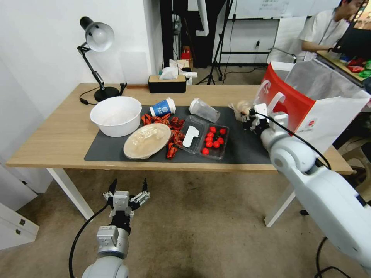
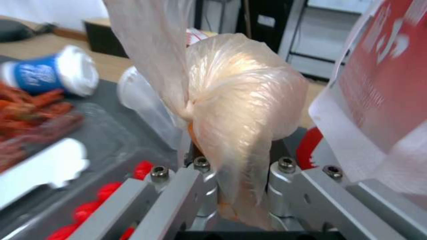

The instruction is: Pick up the trash from the table and place it into the takeout bag.

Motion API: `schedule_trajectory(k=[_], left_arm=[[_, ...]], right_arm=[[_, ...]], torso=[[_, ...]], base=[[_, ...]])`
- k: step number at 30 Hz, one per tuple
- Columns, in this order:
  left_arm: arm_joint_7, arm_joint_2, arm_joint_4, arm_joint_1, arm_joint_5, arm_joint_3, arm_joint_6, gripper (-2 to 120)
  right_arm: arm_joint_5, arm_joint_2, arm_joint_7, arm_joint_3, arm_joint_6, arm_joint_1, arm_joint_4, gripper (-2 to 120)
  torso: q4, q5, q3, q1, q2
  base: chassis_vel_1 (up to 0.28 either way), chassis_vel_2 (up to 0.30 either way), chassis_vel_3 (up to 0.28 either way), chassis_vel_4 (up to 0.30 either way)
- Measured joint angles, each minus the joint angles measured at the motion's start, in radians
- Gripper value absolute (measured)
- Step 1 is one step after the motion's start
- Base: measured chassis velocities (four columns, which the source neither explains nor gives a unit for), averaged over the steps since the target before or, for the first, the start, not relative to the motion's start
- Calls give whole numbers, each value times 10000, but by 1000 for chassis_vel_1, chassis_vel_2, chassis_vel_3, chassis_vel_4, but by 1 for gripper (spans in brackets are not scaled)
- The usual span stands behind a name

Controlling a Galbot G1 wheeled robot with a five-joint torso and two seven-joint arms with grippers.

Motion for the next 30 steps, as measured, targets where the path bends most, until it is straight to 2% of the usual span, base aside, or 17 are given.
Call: schedule_trajectory(k=[2,10,13,15,17,23,30], left_arm=[[-5,23,-34,40,-3,0,-31,100],[-15,73,-145,82,-77,-11,-34,100],[-19,95,-214,105,-126,-33,-34,100],[-19,102,-226,114,-134,-35,-34,100],[-21,111,-227,120,-142,-35,-34,100],[-21,113,-163,87,-145,26,-37,100],[-24,137,-185,89,-144,28,-35,100]], right_arm=[[142,-218,-151,480,184,-506,795,8],[705,-707,-110,1736,398,-836,1980,8],[1305,-1061,483,2764,407,-536,2197,8],[1493,-1155,732,3038,407,-434,2168,7],[1915,-1423,1404,3749,366,-166,1800,7],[2745,-1845,2308,4393,33,215,683,7],[3681,-2283,2812,4053,-692,682,-951,7]], torso=[[1,0,0,0,0],[1,0,0,0,0],[2,-1,0,-2,2],[2,0,1,-2,2],[2,-1,2,-2,1],[1,2,1,-1,1],[0,3,2,0,1]], base=[[0,0,0,0],[0,0,0,0],[0,0,0,0],[0,0,0,0],[0,0,0,0],[0,0,0,0],[0,0,0,0]])
